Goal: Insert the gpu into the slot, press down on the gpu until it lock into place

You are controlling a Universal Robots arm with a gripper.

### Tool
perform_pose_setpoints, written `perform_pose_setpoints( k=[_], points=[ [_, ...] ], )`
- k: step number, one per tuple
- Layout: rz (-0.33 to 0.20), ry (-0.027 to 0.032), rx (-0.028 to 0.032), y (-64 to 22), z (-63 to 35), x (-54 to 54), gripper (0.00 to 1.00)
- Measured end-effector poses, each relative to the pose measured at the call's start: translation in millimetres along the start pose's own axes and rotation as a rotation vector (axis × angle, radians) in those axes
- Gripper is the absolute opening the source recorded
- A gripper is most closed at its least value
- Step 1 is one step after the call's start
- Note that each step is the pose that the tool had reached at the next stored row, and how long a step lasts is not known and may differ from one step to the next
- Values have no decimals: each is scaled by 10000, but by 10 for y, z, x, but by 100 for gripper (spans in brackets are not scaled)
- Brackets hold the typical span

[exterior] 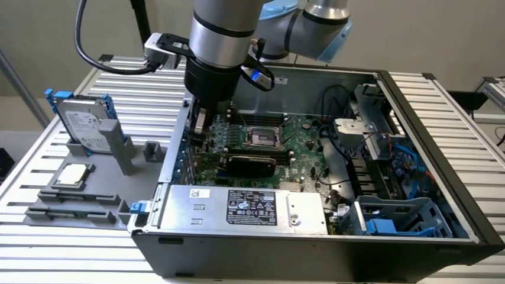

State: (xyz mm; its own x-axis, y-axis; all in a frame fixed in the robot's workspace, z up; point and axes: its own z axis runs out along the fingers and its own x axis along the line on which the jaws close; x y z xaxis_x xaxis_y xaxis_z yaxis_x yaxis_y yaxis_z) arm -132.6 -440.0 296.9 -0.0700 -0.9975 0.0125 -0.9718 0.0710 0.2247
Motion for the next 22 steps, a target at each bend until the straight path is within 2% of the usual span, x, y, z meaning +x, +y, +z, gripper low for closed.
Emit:
perform_pose_setpoints(
  k=[15, 22],
  points=[
    [9, -1, -2, 26, -16, -18, 11],
    [10, -2, 15, 47, -1, -18, 11]
  ],
)
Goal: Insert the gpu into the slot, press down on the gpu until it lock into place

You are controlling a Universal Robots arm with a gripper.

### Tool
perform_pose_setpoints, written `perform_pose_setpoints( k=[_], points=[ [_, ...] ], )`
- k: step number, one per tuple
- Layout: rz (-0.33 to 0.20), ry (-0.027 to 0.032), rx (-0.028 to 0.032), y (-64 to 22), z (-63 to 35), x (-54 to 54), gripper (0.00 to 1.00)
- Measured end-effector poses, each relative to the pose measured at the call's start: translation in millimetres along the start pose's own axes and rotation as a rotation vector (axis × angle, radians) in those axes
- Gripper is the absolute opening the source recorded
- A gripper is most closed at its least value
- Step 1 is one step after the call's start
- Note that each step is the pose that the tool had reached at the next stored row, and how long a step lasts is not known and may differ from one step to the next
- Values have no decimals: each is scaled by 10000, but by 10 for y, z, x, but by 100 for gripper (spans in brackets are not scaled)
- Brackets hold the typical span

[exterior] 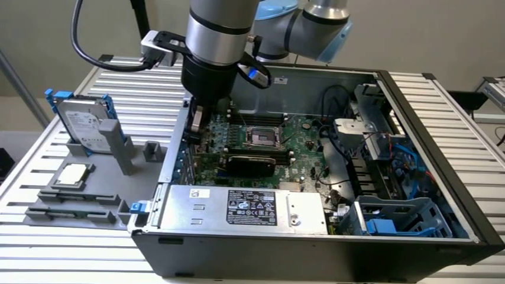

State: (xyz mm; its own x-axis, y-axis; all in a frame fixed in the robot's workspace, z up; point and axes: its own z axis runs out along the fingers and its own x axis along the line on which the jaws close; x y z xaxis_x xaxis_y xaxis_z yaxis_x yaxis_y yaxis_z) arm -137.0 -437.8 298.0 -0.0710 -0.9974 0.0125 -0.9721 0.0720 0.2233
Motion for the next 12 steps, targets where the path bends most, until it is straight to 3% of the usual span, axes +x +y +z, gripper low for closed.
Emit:
perform_pose_setpoints(
  k=[7, 12],
  points=[
    [0, -12, 14, 3, -5, -1, 11],
    [-8, -1, 13, -50, -89, -5, 11]
  ],
)
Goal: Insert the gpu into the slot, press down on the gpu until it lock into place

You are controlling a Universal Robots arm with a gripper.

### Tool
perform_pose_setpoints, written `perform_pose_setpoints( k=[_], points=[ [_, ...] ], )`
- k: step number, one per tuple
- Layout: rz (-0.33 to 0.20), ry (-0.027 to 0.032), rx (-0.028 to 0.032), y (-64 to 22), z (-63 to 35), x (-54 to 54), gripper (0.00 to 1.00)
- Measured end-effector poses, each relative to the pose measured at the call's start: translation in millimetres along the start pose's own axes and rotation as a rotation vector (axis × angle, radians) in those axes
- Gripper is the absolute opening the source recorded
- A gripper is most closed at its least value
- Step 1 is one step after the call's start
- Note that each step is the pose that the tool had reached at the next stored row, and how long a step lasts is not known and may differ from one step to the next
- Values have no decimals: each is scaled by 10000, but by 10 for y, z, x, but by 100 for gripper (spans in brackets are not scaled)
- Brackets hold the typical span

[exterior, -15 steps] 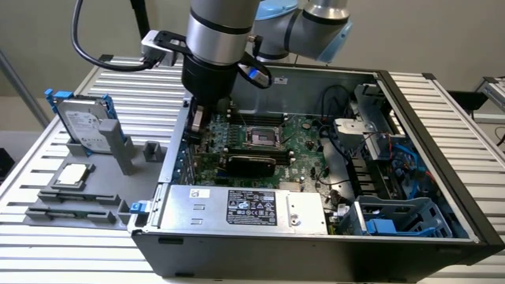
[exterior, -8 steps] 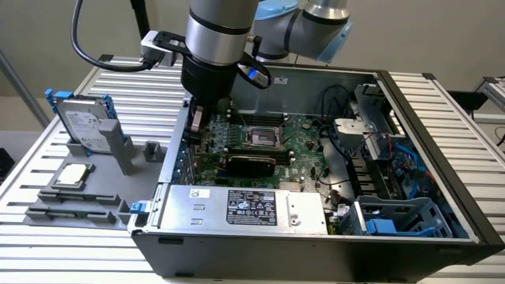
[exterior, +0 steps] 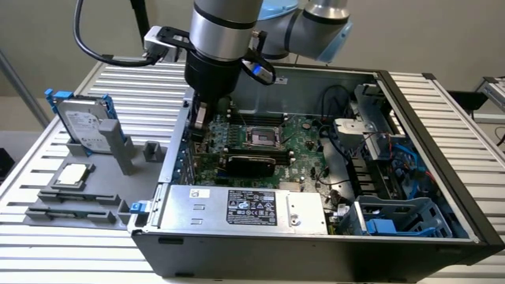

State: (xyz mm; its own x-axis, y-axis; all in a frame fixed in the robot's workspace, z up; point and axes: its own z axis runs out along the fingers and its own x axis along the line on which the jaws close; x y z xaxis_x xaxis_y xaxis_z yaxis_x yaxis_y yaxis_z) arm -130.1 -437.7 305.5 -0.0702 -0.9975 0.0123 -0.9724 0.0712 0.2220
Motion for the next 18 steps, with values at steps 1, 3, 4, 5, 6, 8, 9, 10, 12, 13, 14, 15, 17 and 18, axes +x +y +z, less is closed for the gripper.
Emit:
perform_pose_setpoints(
  k=[1, 3, 4, 5, 6, 8, 9, 10, 12, 13, 14, 15, 17, 18],
  points=[
    [-14, 2, 7, -15, -8, -1, 11],
    [-56, 9, 65, -35, -18, -2, 11],
    [-78, 11, 138, -39, -20, -2, 11],
    [-109, 9, 279, -43, -22, -2, 11],
    [-137, 2, 442, -46, -21, -2, 11],
    [-182, -10, 772, -55, -23, -3, 11],
    [-201, -16, 922, -60, -24, -3, 11],
    [-218, -23, 1068, -67, -26, -3, 11],
    [-243, -37, 1271, -93, -32, -4, 11],
    [-252, -51, 1343, -109, -36, -4, 11],
    [-261, -65, 1397, -127, -40, -5, 11],
    [-271, -80, 1442, -148, -46, -5, 11],
    [-289, -114, 1494, -198, -61, -7, 11],
    [-298, -132, 1509, -225, -69, -7, 11]
  ],
)
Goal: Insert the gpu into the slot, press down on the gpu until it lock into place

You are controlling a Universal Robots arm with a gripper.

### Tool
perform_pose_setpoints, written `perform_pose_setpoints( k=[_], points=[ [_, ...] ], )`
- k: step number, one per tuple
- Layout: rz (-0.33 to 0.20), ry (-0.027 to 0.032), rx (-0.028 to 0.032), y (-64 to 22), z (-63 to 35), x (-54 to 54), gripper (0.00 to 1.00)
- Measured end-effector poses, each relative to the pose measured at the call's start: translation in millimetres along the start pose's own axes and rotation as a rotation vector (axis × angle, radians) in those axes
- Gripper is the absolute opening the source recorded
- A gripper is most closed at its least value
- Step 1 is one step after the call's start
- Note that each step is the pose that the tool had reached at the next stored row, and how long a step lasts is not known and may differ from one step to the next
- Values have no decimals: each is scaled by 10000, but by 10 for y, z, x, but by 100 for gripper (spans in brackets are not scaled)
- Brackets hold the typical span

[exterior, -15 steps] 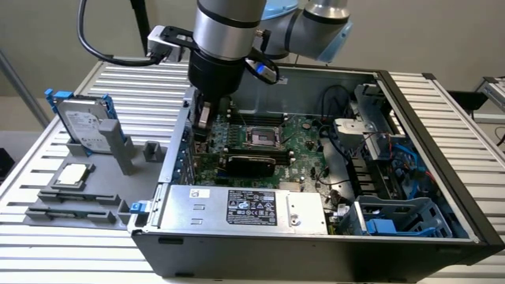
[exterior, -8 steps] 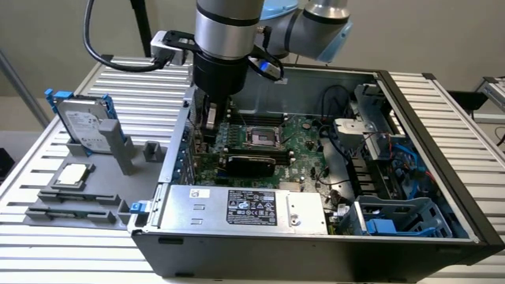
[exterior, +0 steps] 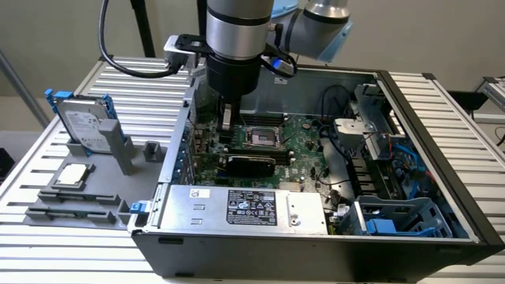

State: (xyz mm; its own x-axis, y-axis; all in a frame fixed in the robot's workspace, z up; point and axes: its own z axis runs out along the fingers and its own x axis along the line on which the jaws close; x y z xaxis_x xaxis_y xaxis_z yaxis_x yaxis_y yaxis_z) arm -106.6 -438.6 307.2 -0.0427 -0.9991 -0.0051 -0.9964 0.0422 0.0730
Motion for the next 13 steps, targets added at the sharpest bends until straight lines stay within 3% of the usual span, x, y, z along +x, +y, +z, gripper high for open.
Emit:
perform_pose_setpoints(
  k=[6, 13],
  points=[
    [-43, -101, 36, -183, -21, -4, 11],
    [-40, -101, 28, -190, -23, -4, 11]
  ],
)
